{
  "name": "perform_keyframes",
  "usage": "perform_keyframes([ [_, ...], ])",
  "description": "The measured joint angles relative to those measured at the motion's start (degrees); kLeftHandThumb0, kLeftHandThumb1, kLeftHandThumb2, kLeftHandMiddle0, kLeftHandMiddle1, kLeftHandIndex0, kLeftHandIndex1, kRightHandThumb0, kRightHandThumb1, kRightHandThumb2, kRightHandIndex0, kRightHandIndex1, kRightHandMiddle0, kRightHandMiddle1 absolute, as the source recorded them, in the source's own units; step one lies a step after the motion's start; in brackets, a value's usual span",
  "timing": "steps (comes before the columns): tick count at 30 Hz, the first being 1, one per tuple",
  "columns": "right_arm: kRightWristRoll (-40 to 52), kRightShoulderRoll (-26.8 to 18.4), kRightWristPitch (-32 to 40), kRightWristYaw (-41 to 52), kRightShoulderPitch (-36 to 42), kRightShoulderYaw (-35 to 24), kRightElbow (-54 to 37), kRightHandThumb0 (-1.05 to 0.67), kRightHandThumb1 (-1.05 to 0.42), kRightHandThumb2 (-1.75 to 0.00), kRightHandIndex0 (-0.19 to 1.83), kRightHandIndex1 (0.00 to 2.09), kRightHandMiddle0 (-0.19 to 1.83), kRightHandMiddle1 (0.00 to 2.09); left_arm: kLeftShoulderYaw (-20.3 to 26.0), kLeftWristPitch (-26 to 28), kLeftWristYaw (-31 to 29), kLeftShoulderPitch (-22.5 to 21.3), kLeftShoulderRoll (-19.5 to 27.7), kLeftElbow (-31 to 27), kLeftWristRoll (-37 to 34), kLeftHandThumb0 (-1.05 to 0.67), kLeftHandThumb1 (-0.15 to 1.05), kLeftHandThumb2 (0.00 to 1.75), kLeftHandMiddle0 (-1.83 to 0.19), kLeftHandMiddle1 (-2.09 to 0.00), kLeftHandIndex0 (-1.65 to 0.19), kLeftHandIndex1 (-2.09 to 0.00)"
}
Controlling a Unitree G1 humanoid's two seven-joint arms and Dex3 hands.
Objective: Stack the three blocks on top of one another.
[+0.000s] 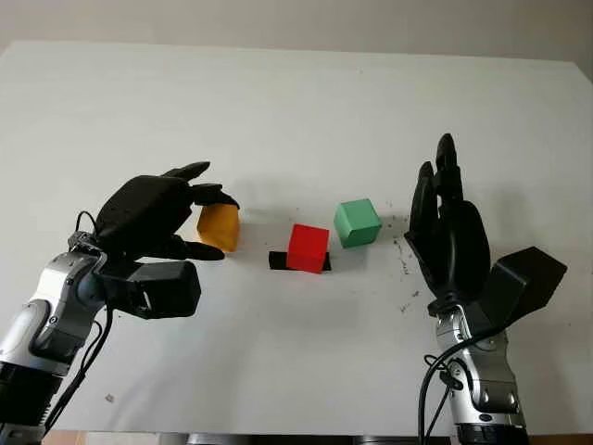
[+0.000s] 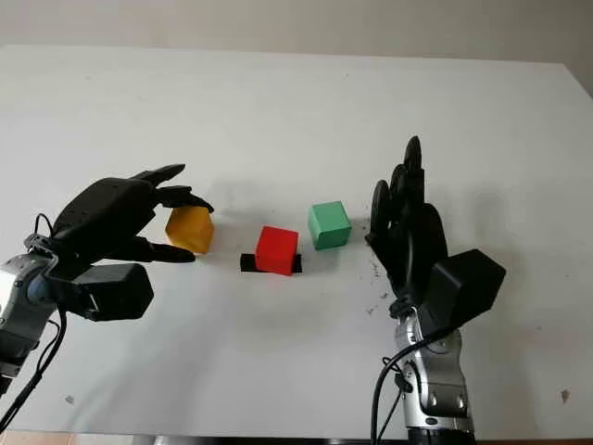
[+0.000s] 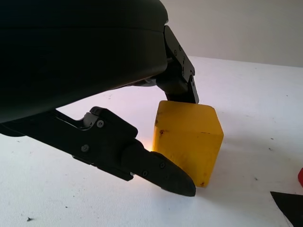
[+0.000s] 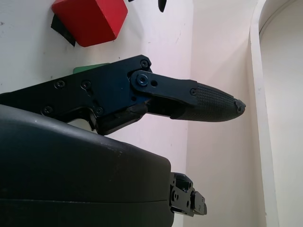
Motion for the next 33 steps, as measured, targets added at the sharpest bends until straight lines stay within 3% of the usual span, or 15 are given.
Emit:
perform_keyframes([
  [3, -0.08, 0.0, 0.0, 0.06, 0.0, 0.0, 0.0, -0.71, -1.05, -0.62, -0.19, 0.0, -0.19, 0.0, 0.0, -2.17, 1.45, 0.0, 0.1, 0.99, -0.02, -0.35, 1.02, 0.06, -0.34, -0.06, -0.27, -1.37],
  [8, -0.29, -0.01, 0.0, 0.0, 0.0, 0.01, 0.0, -0.71, -1.05, -0.61, -0.19, 0.0, -0.19, 0.0, 0.01, -2.53, 1.39, 0.0, 0.68, 0.87, 0.95, -0.38, 1.05, 0.09, -0.34, -0.06, -0.26, -1.26],
  [14, -0.65, -0.01, 0.0, -0.15, 0.0, 0.01, 0.0, -0.71, -1.05, -0.6, -0.19, 0.0, -0.19, 0.0, 0.07, 1.4, 0.84, 0.29, 2.23, -5.15, 6.68, -0.44, 1.05, 0.18, -0.37, -0.05, -0.31, -1.11],
  [18, -1.02, -0.01, 0.01, -0.57, 0.0, 0.04, -0.02, -0.7, -1.05, -0.59, -0.19, 0.0, -0.19, 0.0, 0.17, 2.01, 0.36, 1.05, 2.61, -8.89, 8.3, -0.43, 1.05, 0.21, -0.34, -0.05, -0.23, -1.27],
  [21, -1.37, -0.01, 0.26, -0.8, 0.0, 0.08, -0.05, -0.7, -1.05, -0.58, -0.19, 0.0, -0.19, 0.0, 0.7, 1.28, -3.33, 1.21, 2.75, -11.57, 3.91, -0.4, 1.05, 0.21, -0.33, -0.05, -0.21, -1.46],
  [27, -2.55, 0.22, 1.69, -1.79, 0.03, 0.67, -1.7, -0.7, -1.05, -0.57, -0.19, 0.0, -0.19, 0.0, 1.57, -0.17, -12.23, -1.06, 1.68, -14.16, -11.95, -0.35, 1.05, 0.18, -0.35, -0.06, -0.22, -1.45],
  [33, -3.06, 0.5, 2.77, -2.24, 0.2, 0.89, -2.09, -0.71, -1.05, -0.56, -0.19, 0.0, -0.19, 0.0, 1.19, -3.05, -13.69, -4.88, -1.85, -11.16, -18.38, -0.34, 1.05, 0.14, -0.38, -0.07, -0.28, -1.38],
])
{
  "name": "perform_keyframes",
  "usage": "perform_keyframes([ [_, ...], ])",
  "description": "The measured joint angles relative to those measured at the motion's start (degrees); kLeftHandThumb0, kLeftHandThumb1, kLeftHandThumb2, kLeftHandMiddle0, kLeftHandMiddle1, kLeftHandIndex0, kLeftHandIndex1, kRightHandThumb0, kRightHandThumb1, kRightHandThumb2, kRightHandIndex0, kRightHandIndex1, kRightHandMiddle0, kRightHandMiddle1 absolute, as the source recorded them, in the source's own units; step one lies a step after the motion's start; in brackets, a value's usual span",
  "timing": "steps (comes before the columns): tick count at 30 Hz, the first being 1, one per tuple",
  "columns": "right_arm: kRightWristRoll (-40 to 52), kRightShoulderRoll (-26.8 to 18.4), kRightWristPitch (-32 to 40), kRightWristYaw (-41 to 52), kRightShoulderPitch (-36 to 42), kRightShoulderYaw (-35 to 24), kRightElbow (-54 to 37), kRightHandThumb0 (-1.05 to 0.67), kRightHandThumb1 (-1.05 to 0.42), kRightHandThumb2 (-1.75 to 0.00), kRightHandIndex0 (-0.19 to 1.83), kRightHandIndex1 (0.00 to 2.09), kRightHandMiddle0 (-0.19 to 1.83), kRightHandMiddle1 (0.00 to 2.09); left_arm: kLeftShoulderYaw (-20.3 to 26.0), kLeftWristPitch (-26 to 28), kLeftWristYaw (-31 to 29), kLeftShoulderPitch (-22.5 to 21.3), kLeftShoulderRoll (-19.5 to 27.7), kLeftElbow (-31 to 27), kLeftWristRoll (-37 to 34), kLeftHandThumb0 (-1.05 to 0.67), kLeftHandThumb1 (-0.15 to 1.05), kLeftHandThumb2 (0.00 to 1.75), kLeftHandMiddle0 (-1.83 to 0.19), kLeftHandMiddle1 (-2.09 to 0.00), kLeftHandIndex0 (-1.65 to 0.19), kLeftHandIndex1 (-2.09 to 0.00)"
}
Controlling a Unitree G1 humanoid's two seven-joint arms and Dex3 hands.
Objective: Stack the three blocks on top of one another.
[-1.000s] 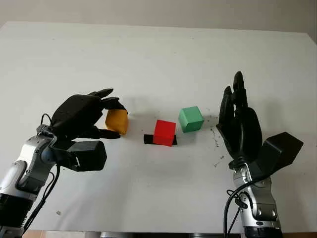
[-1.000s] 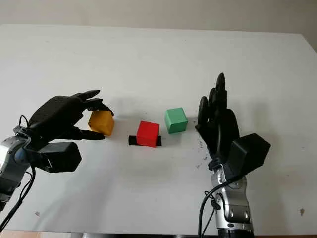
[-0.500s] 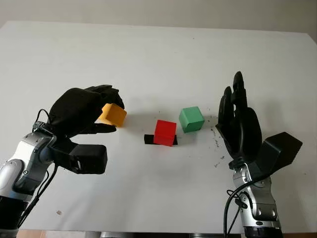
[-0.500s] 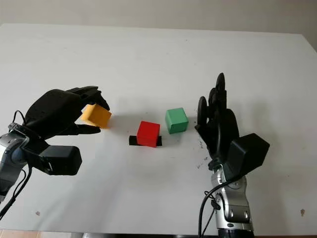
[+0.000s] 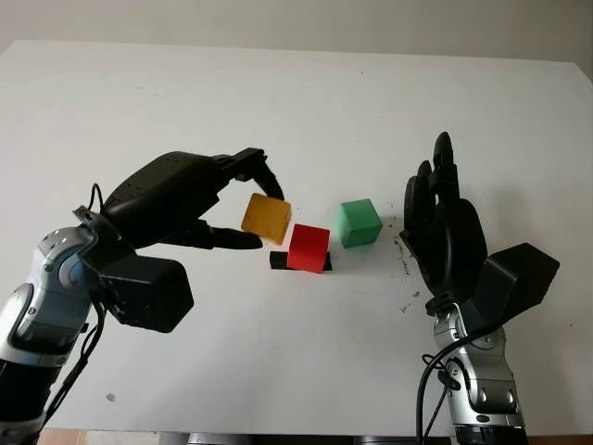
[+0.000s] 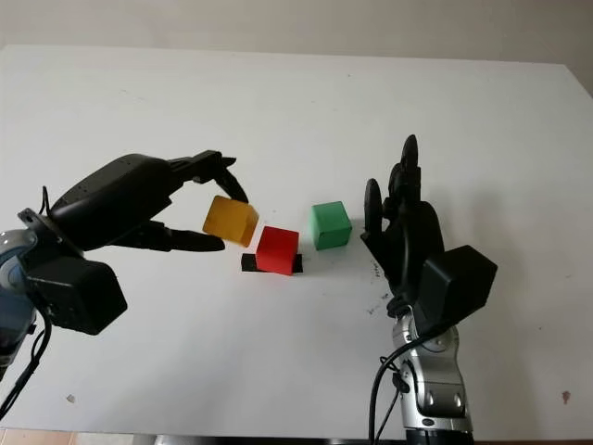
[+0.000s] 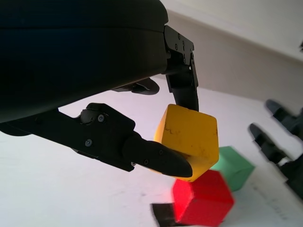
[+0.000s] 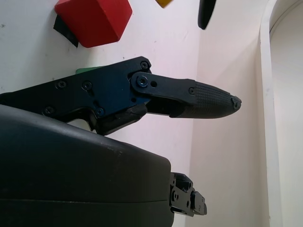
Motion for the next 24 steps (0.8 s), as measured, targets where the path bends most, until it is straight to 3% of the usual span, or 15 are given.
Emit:
perform_keyframes([
  [12, -0.97, -0.03, 1.67, 0.53, 0.36, 0.34, -0.23, -0.71, -1.05, -0.55, -0.19, 0.0, -0.19, 0.0, -1.22, 1.05, -2.07, -2.77, -5.33, 1.66, -4.45, -0.34, 1.05, 0.2, -0.32, -0.04, -0.21, -1.51],
  [18, -1.31, 0.0, 1.67, 0.52, 0.67, 0.97, -0.32, -0.7, -1.05, -0.55, -0.19, 0.0, -0.19, 0.0, -1.98, 1.52, -2.45, -3.49, -7.79, 3.35, -5.55, -0.36, 1.05, 0.2, -0.31, -0.04, -0.21, -1.32],
  [24, -1.03, 0.14, 1.65, 0.39, 0.74, 0.96, -0.39, -0.68, -1.05, -0.54, -0.19, 0.0, -0.19, 0.0, -3.51, 6.2, -4.93, -4.12, -7.7, 3.43, -4.25, -0.32, 1.05, 0.17, -0.3, -0.04, -0.26, -1.2],
])
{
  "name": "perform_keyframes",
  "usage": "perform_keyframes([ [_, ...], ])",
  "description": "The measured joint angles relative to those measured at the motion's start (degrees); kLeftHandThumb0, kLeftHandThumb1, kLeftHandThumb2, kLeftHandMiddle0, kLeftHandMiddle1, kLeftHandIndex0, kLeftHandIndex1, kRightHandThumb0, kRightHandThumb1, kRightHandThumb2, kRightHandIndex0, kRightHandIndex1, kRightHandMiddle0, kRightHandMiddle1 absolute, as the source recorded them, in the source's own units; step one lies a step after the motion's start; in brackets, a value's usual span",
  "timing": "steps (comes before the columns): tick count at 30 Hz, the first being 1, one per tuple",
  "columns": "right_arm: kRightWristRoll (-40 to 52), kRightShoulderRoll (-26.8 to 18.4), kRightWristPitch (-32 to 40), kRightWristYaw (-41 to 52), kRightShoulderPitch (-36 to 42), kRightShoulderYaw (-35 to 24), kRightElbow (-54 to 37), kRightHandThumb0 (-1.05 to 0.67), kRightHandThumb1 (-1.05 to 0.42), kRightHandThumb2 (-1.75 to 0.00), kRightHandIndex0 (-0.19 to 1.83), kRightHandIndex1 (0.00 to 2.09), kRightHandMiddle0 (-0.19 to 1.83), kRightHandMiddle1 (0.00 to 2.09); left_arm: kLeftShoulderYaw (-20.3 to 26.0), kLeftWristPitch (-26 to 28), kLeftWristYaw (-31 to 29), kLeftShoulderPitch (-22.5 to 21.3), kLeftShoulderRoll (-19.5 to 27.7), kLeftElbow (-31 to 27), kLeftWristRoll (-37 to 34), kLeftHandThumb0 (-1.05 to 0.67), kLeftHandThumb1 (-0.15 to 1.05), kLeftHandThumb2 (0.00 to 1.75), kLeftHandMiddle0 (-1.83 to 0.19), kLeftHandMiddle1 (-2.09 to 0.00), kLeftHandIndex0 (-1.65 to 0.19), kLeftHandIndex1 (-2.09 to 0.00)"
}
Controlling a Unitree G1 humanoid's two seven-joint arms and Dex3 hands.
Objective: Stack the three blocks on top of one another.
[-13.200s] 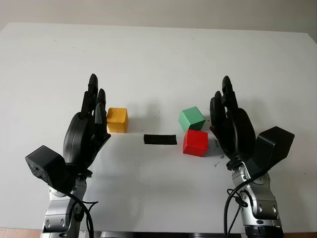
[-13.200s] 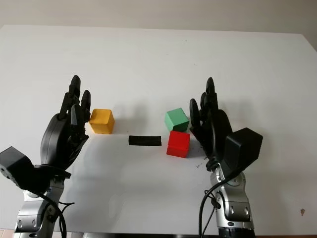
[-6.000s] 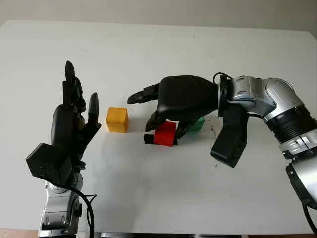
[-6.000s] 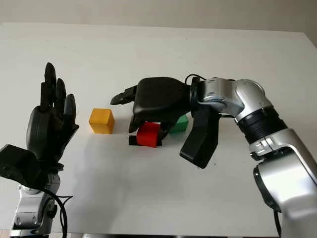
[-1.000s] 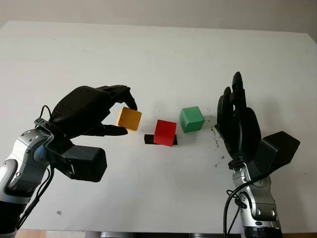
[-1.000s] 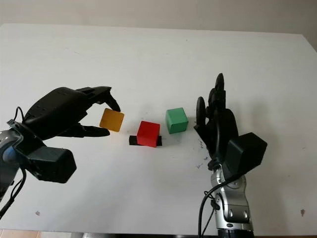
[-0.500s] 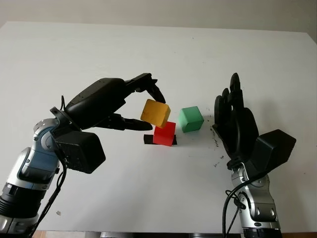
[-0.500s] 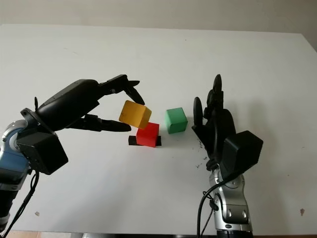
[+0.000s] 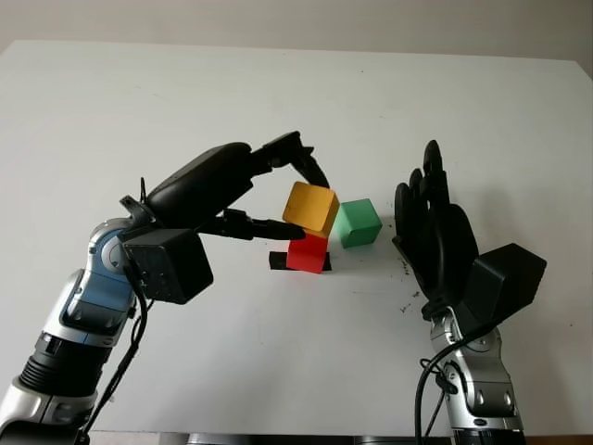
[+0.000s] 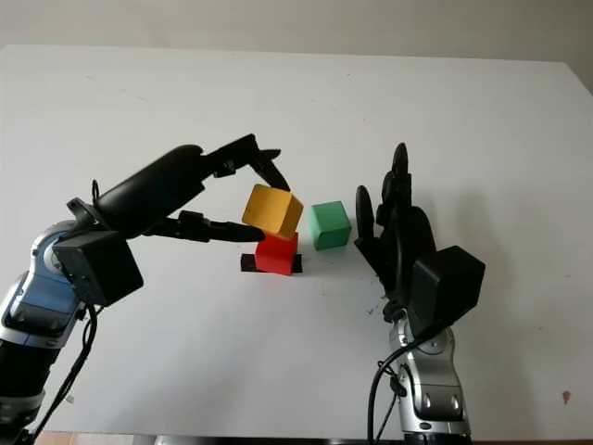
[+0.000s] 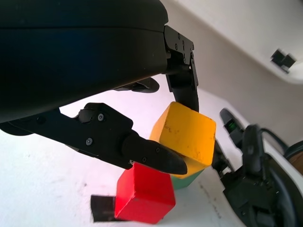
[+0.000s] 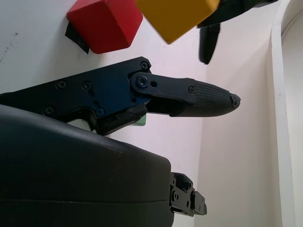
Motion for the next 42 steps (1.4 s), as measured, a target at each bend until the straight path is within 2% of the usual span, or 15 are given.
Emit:
perform_keyframes([
  [4, 0.24, 0.17, -0.05, 0.02, 0.0, 0.0, 0.0, -0.68, -1.05, -0.54, -0.19, 0.0, -0.19, 0.0, -0.65, 0.45, -1.0, -0.58, 0.01, 0.0, 0.04, -0.32, 1.05, 0.16, -0.31, -0.05, -0.29, -1.2],
  [19, 0.09, 0.28, -0.04, -0.11, 0.13, 0.01, -0.05, -0.69, -1.05, -0.54, -0.19, 0.0, -0.19, 0.0, -1.35, -0.65, -2.12, -1.05, 0.23, 0.96, 2.44, -0.35, 1.05, 0.16, -0.31, -0.05, -0.22, -1.48],
  [28, -0.44, 0.3, -0.03, -0.23, 0.16, 0.02, -0.08, -0.69, -1.05, -0.54, -0.19, 0.0, -0.19, 0.0, -1.46, -0.27, -2.32, -1.05, 0.21, 1.0, 3.09, -0.36, 1.05, 0.17, -0.25, -0.02, -0.15, -1.51],
  [31, -0.2, 0.31, -0.04, -0.05, 0.21, 0.01, -0.1, -0.69, -1.05, -0.54, -0.19, 0.0, -0.19, 0.0, -1.53, 1.54, -2.89, -1.05, 0.23, 0.42, 3.44, -0.39, 1.05, 0.17, -0.16, -0.03, -0.08, -1.24],
  [32, -0.2, 0.31, -0.04, 0.03, 0.24, 0.01, -0.1, -0.69, -1.05, -0.55, -0.19, 0.0, -0.19, 0.0, -1.66, 1.77, -2.93, -1.05, 0.28, 0.3, 3.85, -0.41, 1.05, 0.16, -0.1, -0.03, -0.09, -0.93],
  [35, -0.19, 0.31, -0.04, 0.19, 0.33, 0.01, -0.11, -0.69, -1.05, -0.55, -0.19, 0.0, -0.19, 0.0, -2.15, 1.88, -2.91, -1.0, 0.65, 0.17, 5.42, -0.44, 1.05, 0.14, -0.02, -0.05, -0.19, -0.35],
  [38, -0.24, 0.3, -0.04, 0.23, 0.34, 0.01, -0.11, -0.7, -1.05, -0.55, -0.19, 0.0, -0.19, 0.0, -2.16, 1.84, -2.87, -0.99, 0.75, 0.09, 5.94, -0.45, 1.05, 0.14, 0.01, -0.04, -0.19, -0.21],
  [42, -0.63, 0.28, 0.02, 0.15, 0.48, 0.03, -0.75, -0.7, -1.05, -0.55, -0.19, 0.0, -0.19, 0.0, -2.16, 1.86, -2.88, -0.98, 0.8, -0.08, 6.06, -0.47, 1.05, 0.15, 0.04, -0.03, -0.15, -0.14],
])
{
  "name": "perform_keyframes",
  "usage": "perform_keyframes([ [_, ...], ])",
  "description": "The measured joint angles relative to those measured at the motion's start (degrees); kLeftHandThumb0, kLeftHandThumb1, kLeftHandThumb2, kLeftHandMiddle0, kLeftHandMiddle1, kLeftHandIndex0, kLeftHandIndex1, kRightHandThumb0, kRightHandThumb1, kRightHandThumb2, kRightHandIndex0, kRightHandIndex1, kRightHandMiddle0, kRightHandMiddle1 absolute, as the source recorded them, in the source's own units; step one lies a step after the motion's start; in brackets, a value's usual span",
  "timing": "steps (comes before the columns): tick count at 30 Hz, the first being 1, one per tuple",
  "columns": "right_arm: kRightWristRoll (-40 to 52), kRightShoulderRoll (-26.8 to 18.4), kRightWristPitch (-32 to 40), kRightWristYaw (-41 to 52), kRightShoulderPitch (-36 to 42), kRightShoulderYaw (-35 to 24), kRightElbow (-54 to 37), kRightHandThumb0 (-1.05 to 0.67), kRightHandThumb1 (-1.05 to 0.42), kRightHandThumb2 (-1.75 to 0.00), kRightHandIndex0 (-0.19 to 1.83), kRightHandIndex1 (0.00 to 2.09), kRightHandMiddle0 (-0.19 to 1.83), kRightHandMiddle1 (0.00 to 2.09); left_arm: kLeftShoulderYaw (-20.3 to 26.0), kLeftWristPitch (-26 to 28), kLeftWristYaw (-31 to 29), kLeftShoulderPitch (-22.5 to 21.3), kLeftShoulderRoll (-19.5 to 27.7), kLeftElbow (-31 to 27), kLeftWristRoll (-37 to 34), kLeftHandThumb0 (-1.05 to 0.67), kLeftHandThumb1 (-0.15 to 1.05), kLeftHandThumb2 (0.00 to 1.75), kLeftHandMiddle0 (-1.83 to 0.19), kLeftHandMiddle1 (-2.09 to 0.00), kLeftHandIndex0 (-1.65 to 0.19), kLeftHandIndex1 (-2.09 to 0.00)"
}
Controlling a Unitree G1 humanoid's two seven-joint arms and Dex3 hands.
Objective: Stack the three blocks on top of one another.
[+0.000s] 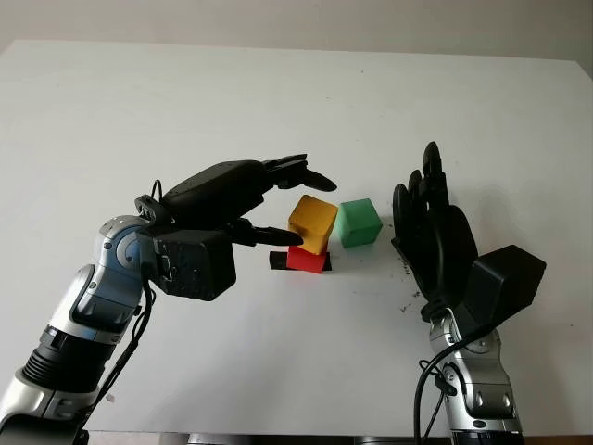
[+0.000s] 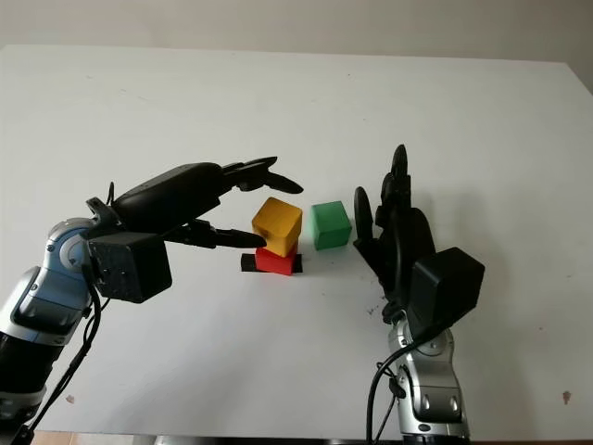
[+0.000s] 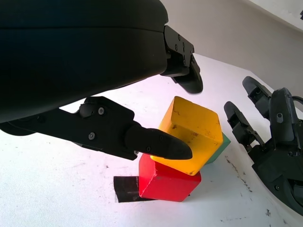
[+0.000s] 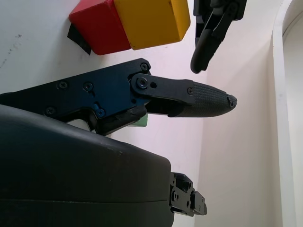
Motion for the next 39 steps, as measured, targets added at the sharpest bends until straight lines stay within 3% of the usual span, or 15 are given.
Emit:
perform_keyframes([
  [10, 0.02, 0.02, 0.14, 0.0, 0.23, -0.01, -0.41, -0.7, -1.05, -0.55, -0.19, 0.0, -0.19, 0.0, 0.0, 0.13, -0.43, 0.0, 0.13, -0.2, -0.04, -0.48, 1.05, 0.13, 0.06, -0.05, -0.11, -0.08],
  [16, 0.1, 0.02, 0.17, 0.06, 0.28, -0.01, -0.45, -0.7, -1.05, -0.55, -0.19, 0.0, -0.19, 0.0, 0.72, 2.57, -2.39, 0.44, -0.01, -1.67, -4.33, -0.6, 1.05, 0.13, 0.18, -0.01, 0.1, -0.01],
  [18, 0.08, 0.02, 0.62, 0.01, 0.38, 0.0, -0.67, -0.7, -1.05, -0.55, -0.19, 0.0, -0.19, 0.0, 2.82, 4.55, -2.59, 1.47, -0.79, -3.0, -9.02, -0.64, 1.05, 0.11, 0.19, 0.0, 0.15, -0.01],
  [24, 0.02, 0.01, 0.85, -0.05, 0.61, -0.02, -0.82, -0.71, -1.05, -0.54, -0.19, 0.0, -0.19, 0.0, 11.41, 1.11, 7.71, 5.65, -8.0, -3.2, -18.89, -0.79, 1.05, 0.51, 0.17, -0.04, 0.16, -0.05],
  [31, 1.28, -0.56, 0.82, 1.2, 0.22, -1.26, -0.78, -0.7, -1.05, -0.46, -0.19, 0.0, -0.19, 0.0, 19.06, -0.85, 12.49, 7.42, -13.82, 0.0, -30.77, -0.75, 1.05, 0.64, 0.19, 0.0, 0.19, 0.0],
  [39, -1.27, -9.39, -3.77, 6.24, -4.86, -3.21, 2.73, -0.71, -1.03, -0.13, -0.18, 0.02, -0.13, 0.06, 21.8, -1.81, 13.13, 9.15, -13.92, 7.2, -32.43, -0.74, 1.05, 0.7, 0.19, 0.0, 0.19, 0.0],
])
